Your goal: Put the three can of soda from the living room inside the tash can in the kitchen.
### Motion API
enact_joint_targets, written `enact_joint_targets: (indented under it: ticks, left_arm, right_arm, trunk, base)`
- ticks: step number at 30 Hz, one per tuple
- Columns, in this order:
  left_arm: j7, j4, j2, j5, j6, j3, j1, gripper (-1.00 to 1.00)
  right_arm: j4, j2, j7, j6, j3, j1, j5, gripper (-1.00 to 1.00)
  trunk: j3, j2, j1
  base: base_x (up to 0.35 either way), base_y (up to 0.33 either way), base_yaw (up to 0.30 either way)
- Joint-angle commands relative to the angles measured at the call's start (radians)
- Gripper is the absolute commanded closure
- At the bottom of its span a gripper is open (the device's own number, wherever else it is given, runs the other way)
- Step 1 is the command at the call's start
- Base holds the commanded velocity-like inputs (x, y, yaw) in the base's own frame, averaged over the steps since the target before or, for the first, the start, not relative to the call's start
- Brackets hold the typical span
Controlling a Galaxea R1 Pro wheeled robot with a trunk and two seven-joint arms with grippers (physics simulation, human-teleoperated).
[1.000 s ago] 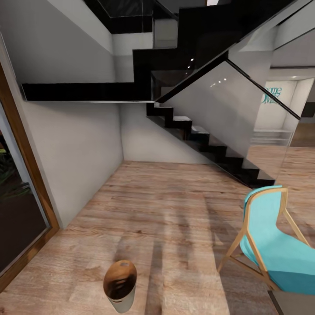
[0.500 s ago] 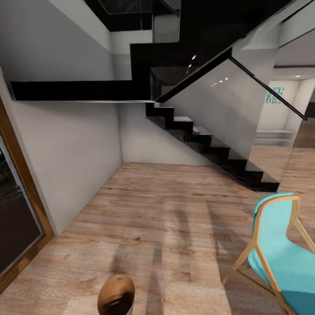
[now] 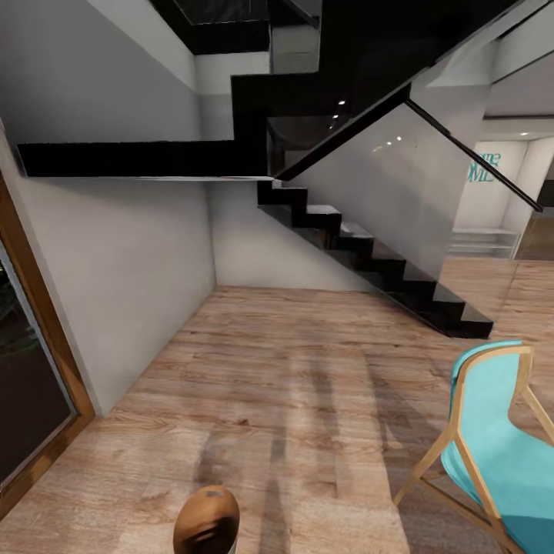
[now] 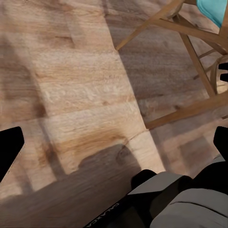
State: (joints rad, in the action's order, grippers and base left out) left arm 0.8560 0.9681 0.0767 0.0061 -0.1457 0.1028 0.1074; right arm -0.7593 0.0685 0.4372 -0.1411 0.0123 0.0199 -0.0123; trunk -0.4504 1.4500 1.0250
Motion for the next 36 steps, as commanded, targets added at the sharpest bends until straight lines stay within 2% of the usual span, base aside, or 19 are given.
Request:
enact_joint_targets:
  ticks: [1,14,21,36]
  left_arm:
    - [0.000,0.000,0.000,0.000,0.000,0.000,0.000,-1.00]
    - [0.000,0.000,0.000,0.000,0.000,0.000,0.000,-1.00]
    - [0.000,0.000,0.000,0.000,0.000,0.000,0.000,-1.00]
    - [0.000,0.000,0.000,0.000,-0.001,0.000,0.000,-1.00]
  right_arm:
    - [0.000,0.000,0.000,0.000,0.000,0.000,0.000,-1.00]
    - [0.000,0.000,0.000,0.000,0.000,0.000,0.000,-1.00]
    - [0.000,0.000,0.000,0.000,0.000,0.000,0.000,-1.00]
    - [0.000,0.000,0.000,0.000,0.000,0.000,0.000,-1.00]
  trunk:
    - [0.000,0.000,0.000]
    - [0.000,0.000,0.000]
    - [0.000,0.000,0.000]
    - [0.000,0.000,0.000]
  base:
    - [0.072,0.243,0.000]
    - [0.043,0.139,0.000]
    - [0.018,0.016,0.000]
    - [0.149,0.006,0.000]
